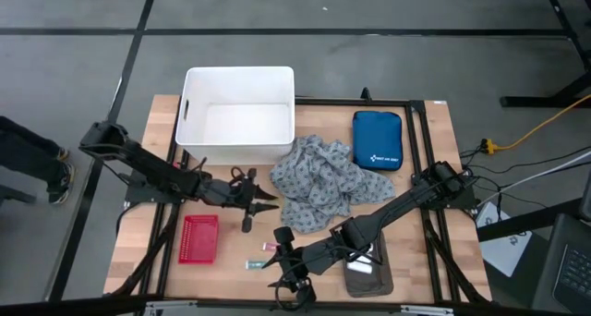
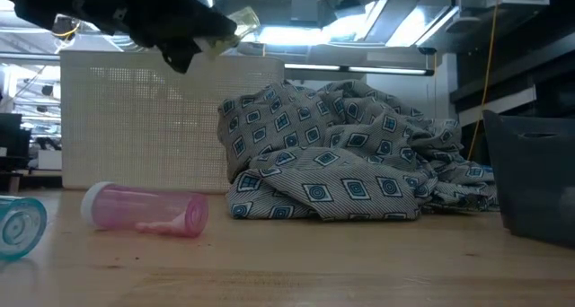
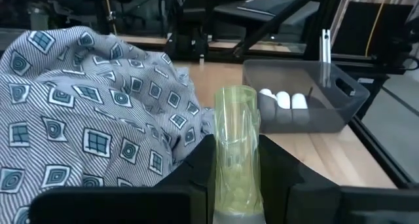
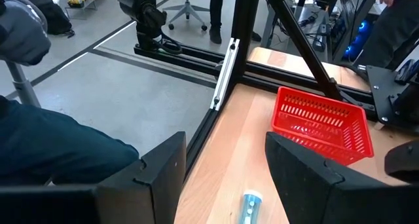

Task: Pick & Place Medicine items
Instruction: Put the yellow pill bottle into the red bin

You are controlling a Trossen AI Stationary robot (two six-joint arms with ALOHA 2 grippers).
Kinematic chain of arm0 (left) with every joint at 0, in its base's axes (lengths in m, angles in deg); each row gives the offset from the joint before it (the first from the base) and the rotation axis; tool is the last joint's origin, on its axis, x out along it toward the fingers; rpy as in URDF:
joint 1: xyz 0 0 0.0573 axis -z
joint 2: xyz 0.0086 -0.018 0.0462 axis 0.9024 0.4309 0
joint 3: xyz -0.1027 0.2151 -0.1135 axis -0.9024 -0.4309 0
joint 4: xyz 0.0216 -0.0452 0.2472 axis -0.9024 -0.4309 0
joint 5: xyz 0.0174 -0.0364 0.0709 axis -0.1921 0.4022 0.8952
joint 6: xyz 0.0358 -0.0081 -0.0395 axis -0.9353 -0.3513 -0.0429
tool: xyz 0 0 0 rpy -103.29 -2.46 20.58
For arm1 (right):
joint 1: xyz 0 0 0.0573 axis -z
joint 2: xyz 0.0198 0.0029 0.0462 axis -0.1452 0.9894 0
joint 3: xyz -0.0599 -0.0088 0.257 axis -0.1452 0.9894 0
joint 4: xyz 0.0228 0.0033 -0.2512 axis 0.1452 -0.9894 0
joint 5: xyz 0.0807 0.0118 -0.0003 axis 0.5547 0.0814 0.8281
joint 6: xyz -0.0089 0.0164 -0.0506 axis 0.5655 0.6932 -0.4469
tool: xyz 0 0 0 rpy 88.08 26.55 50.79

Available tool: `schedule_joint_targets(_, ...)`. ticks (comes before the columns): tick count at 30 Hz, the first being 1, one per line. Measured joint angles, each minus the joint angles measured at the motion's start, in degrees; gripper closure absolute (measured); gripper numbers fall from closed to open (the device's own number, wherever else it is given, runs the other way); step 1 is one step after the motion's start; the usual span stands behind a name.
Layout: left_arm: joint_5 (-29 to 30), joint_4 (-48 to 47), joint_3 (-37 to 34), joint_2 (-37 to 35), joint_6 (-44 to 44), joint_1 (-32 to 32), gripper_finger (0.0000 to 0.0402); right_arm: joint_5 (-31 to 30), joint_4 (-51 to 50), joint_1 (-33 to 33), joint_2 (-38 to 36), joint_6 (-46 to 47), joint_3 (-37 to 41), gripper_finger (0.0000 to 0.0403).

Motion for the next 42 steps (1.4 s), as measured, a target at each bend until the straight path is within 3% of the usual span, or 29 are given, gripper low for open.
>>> schedule_joint_targets(15, -0.23, -6.26, 0.0, -0.69, 5.61, -0.13, 0.0337, 0.0, -0.06, -0.01, 0.0, 0.04, 0.0, 0.0193)
schedule_joint_targets(21, -0.72, -10.57, 0.0, -2.86, 8.03, 3.05, 0.0337, 0.0, -0.65, -0.02, 0.0, 0.19, 0.0, 0.0193)
schedule_joint_targets(27, -1.4, -15.26, 0.02, -9.96, 10.81, 8.53, 0.0337, 0.0, -1.06, -0.01, 0.0, 0.2, 0.0, 0.0193)
schedule_joint_targets(34, -6.13, -29.76, 0.04, -18.0, 26.77, 18.22, 0.0337, 0.0, -1.16, -0.01, 0.0, 0.19, 0.0, 0.0193)
schedule_joint_targets(38, -6.14, -39.07, 0.04, -18.69, 39.68, 24.82, 0.0337, 0.0, -1.16, 0.04, 0.0, 0.17, 0.0, 0.0193)
schedule_joint_targets(42, -6.08, -42.64, 0.04, -17.55, 49.9, 30.85, 0.0337, 0.01, -1.14, 0.43, 0.0, 0.15, 0.0, 0.0193)
